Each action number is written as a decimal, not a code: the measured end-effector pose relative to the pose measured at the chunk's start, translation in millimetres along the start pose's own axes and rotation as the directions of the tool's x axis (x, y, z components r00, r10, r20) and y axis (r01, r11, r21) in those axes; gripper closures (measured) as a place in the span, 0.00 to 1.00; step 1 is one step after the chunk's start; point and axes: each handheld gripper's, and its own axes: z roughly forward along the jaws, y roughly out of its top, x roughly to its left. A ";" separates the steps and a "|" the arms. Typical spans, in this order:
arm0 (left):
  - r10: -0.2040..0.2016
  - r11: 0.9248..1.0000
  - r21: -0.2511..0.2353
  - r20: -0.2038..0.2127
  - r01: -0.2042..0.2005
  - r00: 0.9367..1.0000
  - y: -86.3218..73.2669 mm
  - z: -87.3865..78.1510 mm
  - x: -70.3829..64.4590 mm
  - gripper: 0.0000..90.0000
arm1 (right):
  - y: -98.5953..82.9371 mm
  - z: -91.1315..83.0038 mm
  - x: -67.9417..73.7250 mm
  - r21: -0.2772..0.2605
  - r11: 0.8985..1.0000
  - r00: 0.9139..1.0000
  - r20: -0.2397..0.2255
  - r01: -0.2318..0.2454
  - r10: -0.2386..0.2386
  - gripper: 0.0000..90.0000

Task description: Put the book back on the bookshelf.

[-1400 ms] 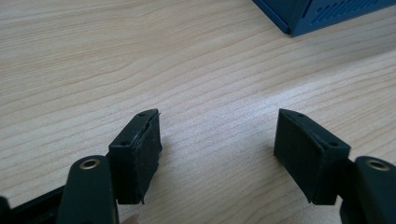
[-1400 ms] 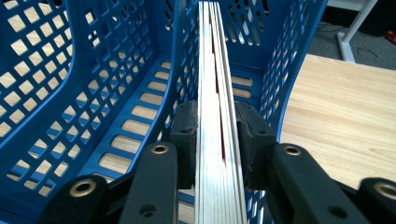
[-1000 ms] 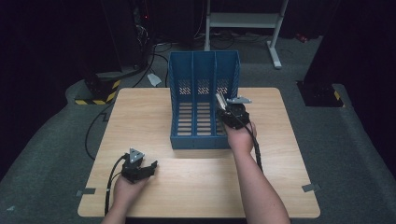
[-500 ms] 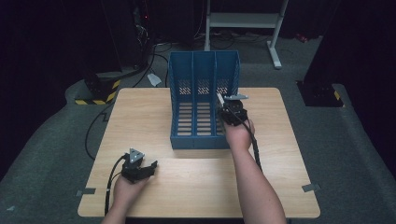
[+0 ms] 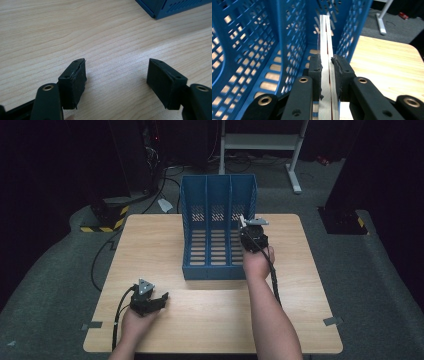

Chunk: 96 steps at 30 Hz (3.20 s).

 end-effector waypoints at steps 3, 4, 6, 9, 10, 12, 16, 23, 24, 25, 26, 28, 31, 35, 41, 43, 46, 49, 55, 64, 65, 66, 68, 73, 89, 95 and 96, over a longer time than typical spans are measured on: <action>0.000 1.000 0.002 0.000 0.000 1.000 0.0 -0.2 -0.1 0.35 | 1.5 2.2 2.4 0.001 1.000 0.999 0.033 -0.017 0.017 0.86; 0.000 1.000 0.001 0.000 0.000 1.000 -0.1 -0.2 -0.1 0.35 | 2.2 3.6 3.2 0.003 1.000 0.999 0.039 -0.022 0.022 0.86; 0.000 1.000 0.001 0.000 0.000 1.000 -0.1 -0.2 -0.1 0.35 | 3.1 5.9 4.1 -0.003 0.999 0.997 0.061 -0.036 0.036 0.86; -0.001 1.000 0.000 0.001 0.001 1.000 -0.2 -0.2 -0.1 0.35 | 4.4 11.2 3.8 0.005 0.998 0.994 0.089 -0.057 0.056 0.86; -0.001 1.000 0.000 0.001 0.001 1.000 -0.2 -0.2 -0.1 0.35 | 4.6 12.2 3.5 0.009 0.998 0.993 0.097 -0.065 0.064 0.86; -0.003 1.000 0.000 0.002 0.003 1.000 -0.2 -0.2 -0.2 0.35 | 5.8 13.7 3.2 0.013 0.997 0.991 0.114 -0.075 0.073 0.86; -0.003 1.000 0.000 0.003 0.003 1.000 -0.3 -0.1 -0.3 0.35 | 9.2 15.7 6.3 0.003 0.997 0.987 0.143 -0.081 0.080 0.86; -0.003 1.000 0.000 0.004 0.003 1.000 -0.2 -0.1 -0.3 0.35 | 9.7 21.3 12.9 0.006 0.997 0.983 0.170 -0.074 0.071 0.86; -0.003 1.000 0.000 0.004 0.003 1.000 -0.3 -0.1 -0.2 0.35 | 9.3 22.2 13.0 0.008 0.997 0.983 0.168 -0.072 0.070 0.86; -0.003 1.000 0.000 0.004 0.003 1.000 -0.3 -0.1 -0.2 0.35 | 9.0 23.0 13.1 0.011 0.997 0.983 0.168 -0.073 0.070 0.86; -0.003 1.000 0.000 0.004 0.003 1.000 -0.3 -0.1 -0.3 0.35 | 8.8 23.7 12.6 0.009 0.997 0.984 0.162 -0.076 0.073 0.86; -0.003 1.000 0.000 0.004 0.003 1.000 -0.3 -0.2 -0.3 0.35 | 8.4 24.1 11.2 0.009 0.997 0.985 0.160 -0.074 0.071 0.86; 0.001 1.000 0.000 0.002 -0.001 1.000 -0.2 -0.2 -0.1 0.35 | 6.5 24.8 8.6 0.010 0.997 0.985 0.157 -0.074 0.071 0.86; 0.002 1.000 -0.001 0.002 -0.002 1.000 -0.2 -0.2 -0.2 0.35 | 3.1 26.3 7.7 0.010 0.998 0.986 0.152 -0.066 0.063 0.85; 0.002 1.000 -0.001 0.002 -0.002 1.000 -0.3 -0.2 -0.2 0.35 | 1.0 25.8 7.1 0.001 0.998 0.987 0.148 -0.059 0.058 0.85; 0.002 1.000 -0.001 0.001 -0.002 1.000 -0.3 -0.2 -0.3 0.35 | 1.4 26.3 7.4 0.001 0.999 0.988 0.146 -0.051 0.051 0.84; 0.000 1.000 -0.001 0.003 0.000 1.000 -0.3 -0.2 -0.4 0.35 | 1.6 25.9 6.8 0.001 0.998 0.989 0.141 -0.055 0.055 0.83; 0.002 1.000 0.000 0.002 -0.002 1.000 -0.3 -0.3 -0.2 0.35 | 1.9 24.9 6.3 -0.004 0.999 0.989 0.135 -0.053 0.053 0.80; 0.003 1.000 -0.001 0.002 -0.003 1.000 -0.3 -0.2 -0.2 0.35 | 3.3 22.3 5.0 -0.011 0.998 0.991 0.118 -0.059 0.060 0.77; 0.002 1.000 0.000 0.002 -0.002 1.000 -0.2 -0.3 -0.3 0.35 | 3.7 18.3 3.6 -0.013 0.999 0.992 0.120 -0.048 0.049 0.73; 0.002 1.000 0.000 0.002 -0.002 1.000 -0.3 -0.2 -0.3 0.35 | 3.4 17.9 3.1 -0.017 0.999 0.992 0.118 -0.048 0.049 0.73; 0.002 1.000 -0.001 0.001 -0.002 1.000 -0.3 -0.2 -0.3 0.35 | 3.2 17.5 2.9 -0.016 0.999 0.992 0.116 -0.051 0.053 0.73; 0.003 1.000 0.000 0.001 -0.003 1.000 -0.2 -0.2 -0.3 0.35 | 3.0 16.1 3.0 -0.016 0.998 0.992 0.110 -0.057 0.058 0.72; 0.002 1.000 -0.001 0.002 -0.002 1.000 -0.2 -0.1 -0.3 0.35 | 4.7 9.7 4.5 -0.039 0.998 0.994 0.097 -0.051 0.055 0.72; 0.000 1.000 0.002 0.004 0.000 1.000 0.1 -0.1 -0.7 0.36 | 6.1 -13.0 8.6 -0.081 0.996 0.999 -0.025 -0.034 0.032 0.63; -0.002 1.000 0.001 0.000 0.002 1.000 0.3 0.2 -1.0 0.36 | -1.3 -24.5 8.8 -0.116 0.993 0.996 -0.085 -0.032 0.022 0.58; -0.002 1.000 0.000 -0.001 0.002 1.000 0.3 0.2 -1.0 0.36 | -2.8 -25.4 8.7 -0.118 0.993 0.996 -0.091 -0.025 0.014 0.58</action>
